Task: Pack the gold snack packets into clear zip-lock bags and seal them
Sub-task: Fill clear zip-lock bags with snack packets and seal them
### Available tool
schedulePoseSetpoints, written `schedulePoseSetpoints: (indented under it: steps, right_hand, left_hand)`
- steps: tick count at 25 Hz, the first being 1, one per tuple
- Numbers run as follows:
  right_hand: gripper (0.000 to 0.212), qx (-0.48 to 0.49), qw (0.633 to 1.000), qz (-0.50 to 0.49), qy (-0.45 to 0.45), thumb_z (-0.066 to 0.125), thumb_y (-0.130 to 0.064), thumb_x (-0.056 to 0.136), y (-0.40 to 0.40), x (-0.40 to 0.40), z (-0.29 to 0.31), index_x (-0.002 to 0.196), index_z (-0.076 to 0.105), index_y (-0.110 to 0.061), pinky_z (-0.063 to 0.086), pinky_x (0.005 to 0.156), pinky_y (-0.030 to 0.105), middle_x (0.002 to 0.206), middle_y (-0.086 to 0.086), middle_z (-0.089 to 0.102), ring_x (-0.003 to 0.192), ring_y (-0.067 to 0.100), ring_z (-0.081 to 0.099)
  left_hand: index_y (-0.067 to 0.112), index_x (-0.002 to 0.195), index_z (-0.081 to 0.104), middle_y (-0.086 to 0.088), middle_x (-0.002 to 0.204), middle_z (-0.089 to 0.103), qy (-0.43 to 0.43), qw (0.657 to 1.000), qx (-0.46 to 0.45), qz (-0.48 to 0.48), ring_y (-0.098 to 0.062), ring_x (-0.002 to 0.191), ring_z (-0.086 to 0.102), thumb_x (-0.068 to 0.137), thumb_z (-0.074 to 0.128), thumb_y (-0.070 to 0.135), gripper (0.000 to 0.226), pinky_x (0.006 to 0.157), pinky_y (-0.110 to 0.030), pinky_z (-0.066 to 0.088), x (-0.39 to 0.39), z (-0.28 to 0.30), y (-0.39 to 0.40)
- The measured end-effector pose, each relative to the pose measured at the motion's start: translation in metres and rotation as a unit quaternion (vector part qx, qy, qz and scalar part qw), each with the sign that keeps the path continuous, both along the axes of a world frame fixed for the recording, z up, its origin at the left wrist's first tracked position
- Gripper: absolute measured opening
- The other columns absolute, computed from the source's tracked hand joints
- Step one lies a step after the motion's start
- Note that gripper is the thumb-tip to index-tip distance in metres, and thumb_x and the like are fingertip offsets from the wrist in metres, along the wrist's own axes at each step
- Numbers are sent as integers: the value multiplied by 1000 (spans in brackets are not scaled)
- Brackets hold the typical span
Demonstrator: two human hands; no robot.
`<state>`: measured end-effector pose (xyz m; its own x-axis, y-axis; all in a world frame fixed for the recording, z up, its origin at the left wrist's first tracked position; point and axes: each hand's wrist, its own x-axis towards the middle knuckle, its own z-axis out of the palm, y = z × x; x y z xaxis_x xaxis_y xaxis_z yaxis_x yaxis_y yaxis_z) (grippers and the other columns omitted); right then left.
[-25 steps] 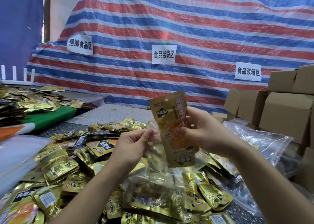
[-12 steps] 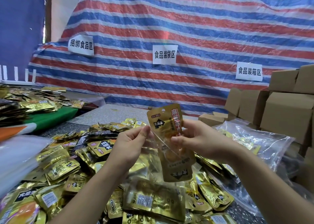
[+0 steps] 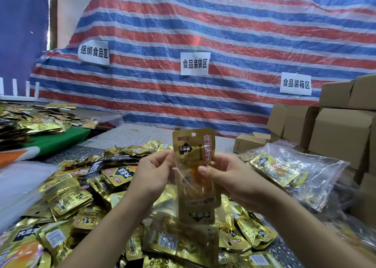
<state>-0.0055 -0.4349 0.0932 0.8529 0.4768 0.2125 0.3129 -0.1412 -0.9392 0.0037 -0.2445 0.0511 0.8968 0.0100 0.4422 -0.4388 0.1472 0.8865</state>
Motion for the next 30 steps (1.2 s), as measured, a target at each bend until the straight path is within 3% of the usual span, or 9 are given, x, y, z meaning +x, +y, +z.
schedulePoseSetpoints:
  steps: [4,8,10,17,20,23,25,28,30]
  right_hand:
    - [17,-79,994,-37,-63,56,-14,99,3,-8,-1,110,66,-23,61,83,42,102,6,75,94,22,73]
    - [8,-254,941,-95,-203,58,-24,98,-3,-10,19,102,64,-27,60,82,42,95,-2,73,86,10,70]
    - [8,-294,929,-87,-208,57,-25,99,-7,-10,29,101,64,-27,59,83,43,94,-4,71,86,10,69]
    - [15,-337,921,-61,-184,58,-21,97,-11,-5,44,85,66,-27,60,81,40,88,-2,75,83,12,72]
    - [12,-354,920,-42,-164,60,-22,97,-13,-2,45,89,68,-24,58,83,37,89,-5,76,85,12,72]
    - [12,-347,928,-12,-136,60,-23,98,-16,0,43,101,69,-16,55,92,46,100,2,76,95,17,72]
    - [11,-309,944,-5,-115,62,-21,97,-17,1,38,101,69,-13,56,92,48,100,6,76,95,22,73]
    - [9,-253,962,-40,-94,67,-16,93,-18,2,33,89,74,-15,57,84,39,90,6,77,85,19,74]
    - [9,-271,956,-62,-94,71,-13,87,-18,4,31,79,75,-14,56,79,38,82,6,76,78,16,72]
  left_hand:
    - [28,82,78,-1,65,71,-11,999,10,36,-10,52,57,98,51,28,32,52,-23,49,0,-1,-1]
    - [23,79,75,-6,77,74,-6,998,16,56,-17,63,68,102,49,19,35,55,-24,54,2,-2,2]
    - [20,78,74,-4,80,75,-5,999,4,52,-20,67,72,102,50,18,34,57,-25,57,3,-3,1]
    - [26,79,78,-4,82,75,-9,998,-47,34,-21,69,72,97,54,24,31,59,-28,56,0,-4,-5]
    - [22,79,79,-4,80,74,5,998,-62,30,-20,70,72,96,55,22,30,74,-46,57,1,-4,-8]
    - [17,84,78,-9,85,75,8,999,-47,25,-21,74,71,97,55,21,27,80,-52,57,2,-2,-5]
    - [15,86,77,-8,84,75,15,999,-38,11,-18,73,71,98,54,19,26,74,-48,58,2,-1,-3]
    - [18,83,77,-6,84,76,16,1000,-1,-9,-17,75,72,100,52,19,30,63,-32,56,-1,-1,-5]
    - [17,84,77,-7,86,76,4,1000,15,-6,-16,77,72,100,53,20,28,60,-25,55,-2,-2,-7]
